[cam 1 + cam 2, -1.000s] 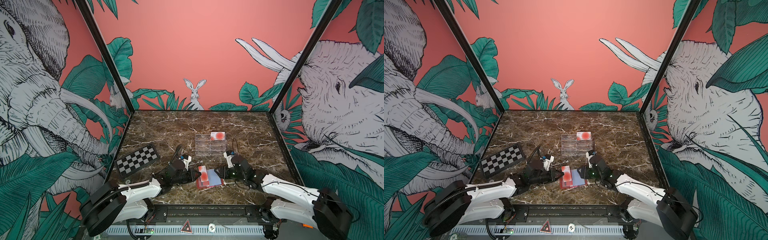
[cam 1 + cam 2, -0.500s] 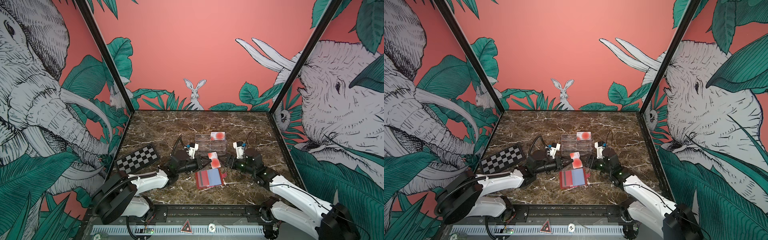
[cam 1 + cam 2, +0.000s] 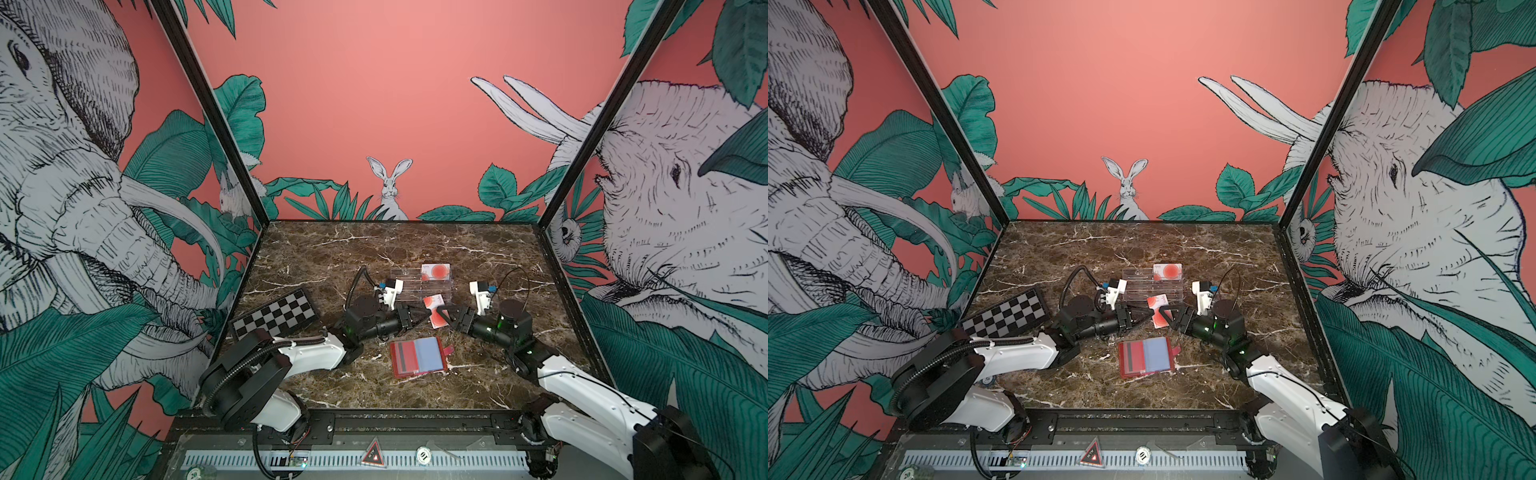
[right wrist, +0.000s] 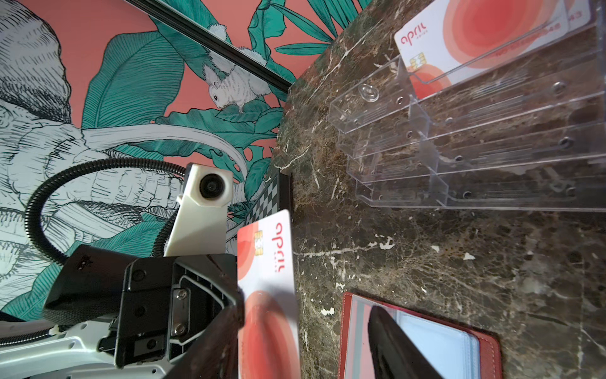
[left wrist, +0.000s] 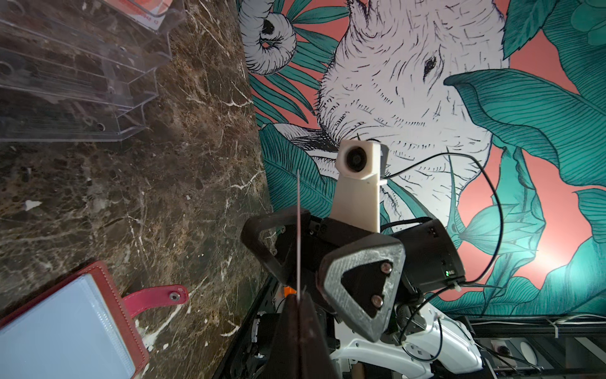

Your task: Take the credit cards out of the card holder

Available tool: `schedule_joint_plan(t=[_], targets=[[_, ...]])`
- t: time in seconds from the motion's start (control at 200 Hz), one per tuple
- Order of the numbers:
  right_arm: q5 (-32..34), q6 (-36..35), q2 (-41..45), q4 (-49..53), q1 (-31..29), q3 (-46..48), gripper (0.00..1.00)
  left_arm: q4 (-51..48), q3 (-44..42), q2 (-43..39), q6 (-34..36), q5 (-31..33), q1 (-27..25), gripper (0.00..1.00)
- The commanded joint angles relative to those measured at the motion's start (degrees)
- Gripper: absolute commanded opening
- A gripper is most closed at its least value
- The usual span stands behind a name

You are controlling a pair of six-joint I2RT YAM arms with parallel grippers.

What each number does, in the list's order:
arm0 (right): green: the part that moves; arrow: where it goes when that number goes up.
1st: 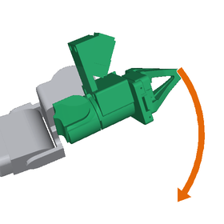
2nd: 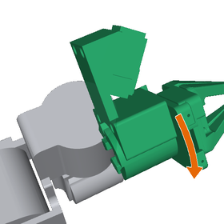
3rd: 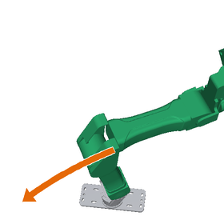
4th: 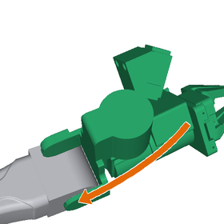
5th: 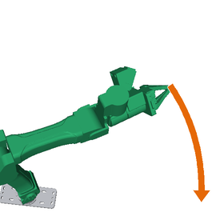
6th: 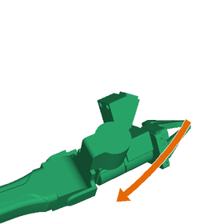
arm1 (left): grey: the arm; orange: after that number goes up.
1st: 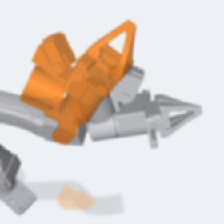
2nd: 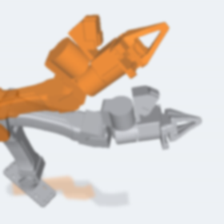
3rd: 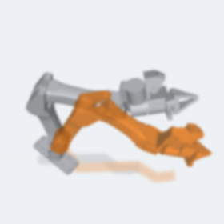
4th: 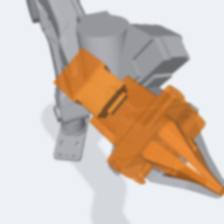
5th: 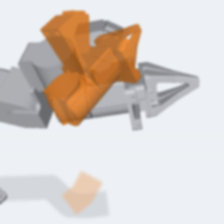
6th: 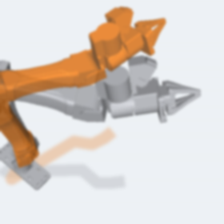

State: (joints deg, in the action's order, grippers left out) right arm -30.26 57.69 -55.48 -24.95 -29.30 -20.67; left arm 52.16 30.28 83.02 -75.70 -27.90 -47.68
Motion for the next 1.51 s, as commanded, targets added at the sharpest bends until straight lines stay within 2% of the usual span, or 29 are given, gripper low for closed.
schedule_joint_plan(t=[0.0, 0.14, 0.23, 0.405, 0.52, 0.545, 0.61, 0.755, 0.84, 0.975, 1.0, 1.09, 1.215, 1.33, 1.5], targets=[[-2.0, 2.7, -0.4, -7.5, 0.2, 0.7, 0.56, 4.4, 1.1, 0.4, -1.0, -0.6, 0.1, 0.00], [-2.3, 4.1, -0.7, -10.0, 0.1, 1.4, 0.49, 5.1, 1.7, 1.5, -1.3, -0.9, 0.1, 0.00], [-2.5, 4.7, -0.6, -10.8, 0.2, 1.6, 0.41, 5.6, 1.6, 2.2, -1.4, -1.0, 0.1, 0.00], [-2.5, 5.4, 0.1, -10.7, 0.2, 1.8, 0.12, 8.5, 0.6, 3.9, -2.0, -0.6, 0.1, 0.00], [-2.7, 5.8, 0.4, -10.5, 0.3, 2.1, 0.00, 10.1, 0.4, 4.9, -2.3, -0.7, 0.1, 0.00], [-2.6, 5.9, 0.5, -10.5, 0.2, 2.3, 0.00, 10.2, 0.4, 5.1, -2.3, -0.7, 0.1, 0.06], [-2.5, 5.8, 1.0, -10.1, 0.2, 2.5, 0.00, 10.1, 0.4, 5.3, -2.1, -1.0, 0.1, 0.30], [-2.1, 4.6, 3.2, -7.0, 0.4, 2.5, 0.00, 9.4, -0.1, 4.8, -0.9, -0.5, 0.1, 0.61], [-1.8, 3.1, 4.8, -3.6, 0.4, 2.2, 0.00, 7.9, -0.1, 4.1, 0.4, -0.1, 0.2, 0.71], [-1.6, 1.2, 7.2, 0.5, 0.7, 2.1, 0.00, 4.9, -0.4, 2.0, 3.0, 1.1, 0.2, 0.82], [-1.6, 0.6, 7.7, 1.6, 0.7, 2.0, 0.00, 4.3, -0.5, 1.4, 3.6, 1.6, 0.2, 0.89], [-1.4, -1.8, 9.0, 4.8, 0.9, 1.6, 0.00, 0.0, -0.4, -1.2, 6.7, 3.4, 0.3, 0.93], [-1.3, -4.9, 10.8, 9.2, 1.1, 0.7, 0.00, -14.4, 1.8, -5.9, 12.5, 5.4, 1.0, 0.94], [-0.3, -9.2, 12.8, 15.0, 1.2, -0.8, 0.00, -22.8, 3.2, -10.7, 18.1, 7.7, 1.4, 0.95], [1.8, -15.7, 14.9, 22.0, 1.5, -3.0, 0.00, -37.5, 6.1, -18.4, 27.2, 14.7, 1.7, 0.97]])
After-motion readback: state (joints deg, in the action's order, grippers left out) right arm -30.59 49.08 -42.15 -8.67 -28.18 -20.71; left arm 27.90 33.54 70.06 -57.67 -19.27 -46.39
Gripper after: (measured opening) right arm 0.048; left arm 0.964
